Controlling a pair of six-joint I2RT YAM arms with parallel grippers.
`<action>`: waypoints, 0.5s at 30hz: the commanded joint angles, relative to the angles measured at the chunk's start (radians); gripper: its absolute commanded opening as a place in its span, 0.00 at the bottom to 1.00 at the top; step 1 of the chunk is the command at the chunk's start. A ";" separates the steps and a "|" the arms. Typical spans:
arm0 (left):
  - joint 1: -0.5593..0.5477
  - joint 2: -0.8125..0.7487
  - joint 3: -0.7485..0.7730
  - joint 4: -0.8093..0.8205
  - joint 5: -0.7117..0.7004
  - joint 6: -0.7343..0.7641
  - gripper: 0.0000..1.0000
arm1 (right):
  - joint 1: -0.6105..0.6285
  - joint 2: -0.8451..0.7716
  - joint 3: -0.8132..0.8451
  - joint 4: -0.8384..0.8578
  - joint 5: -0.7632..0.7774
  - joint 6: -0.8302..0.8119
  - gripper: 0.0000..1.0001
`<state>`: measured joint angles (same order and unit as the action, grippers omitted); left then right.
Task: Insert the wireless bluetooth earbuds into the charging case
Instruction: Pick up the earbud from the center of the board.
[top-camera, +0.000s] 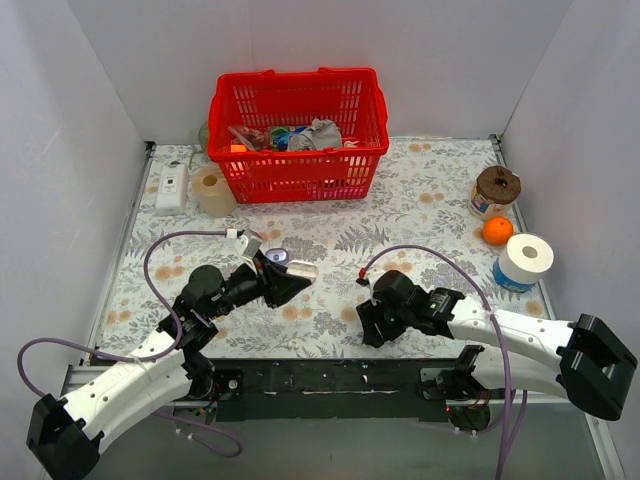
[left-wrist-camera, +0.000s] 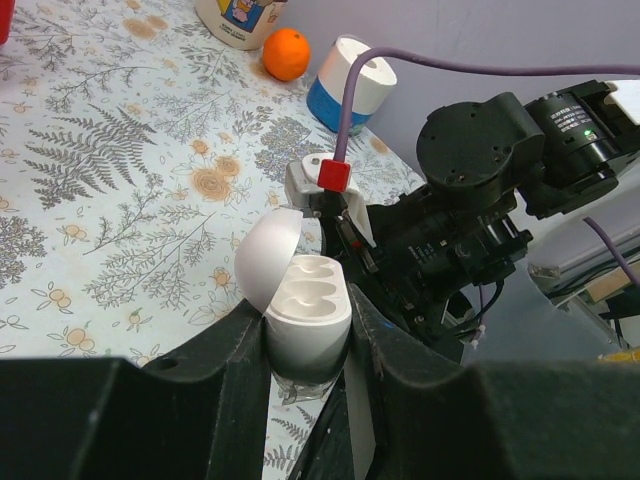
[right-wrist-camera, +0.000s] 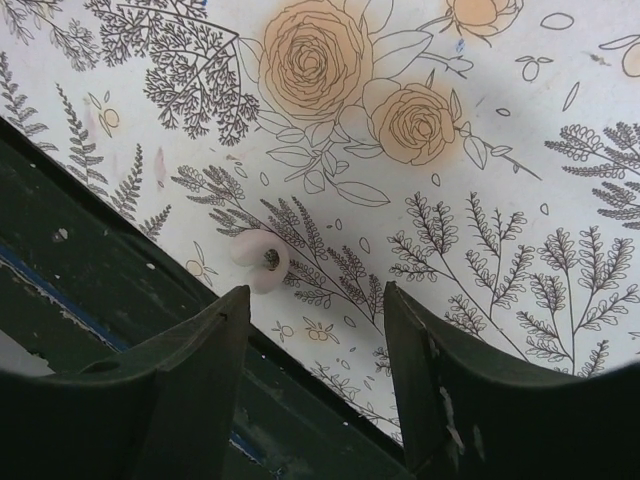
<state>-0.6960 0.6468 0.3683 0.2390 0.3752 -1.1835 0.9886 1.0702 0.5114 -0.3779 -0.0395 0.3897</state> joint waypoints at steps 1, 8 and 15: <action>0.001 -0.012 -0.011 0.003 0.007 0.004 0.00 | 0.010 0.007 -0.016 0.034 0.029 0.008 0.62; 0.001 -0.010 -0.015 0.003 0.005 0.002 0.00 | 0.021 0.030 -0.024 0.062 0.064 0.021 0.59; 0.001 -0.018 -0.022 0.002 0.008 0.001 0.00 | 0.054 0.080 -0.025 0.086 0.075 0.032 0.59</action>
<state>-0.6960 0.6449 0.3603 0.2398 0.3771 -1.1862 1.0214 1.1210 0.4931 -0.3229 0.0143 0.4011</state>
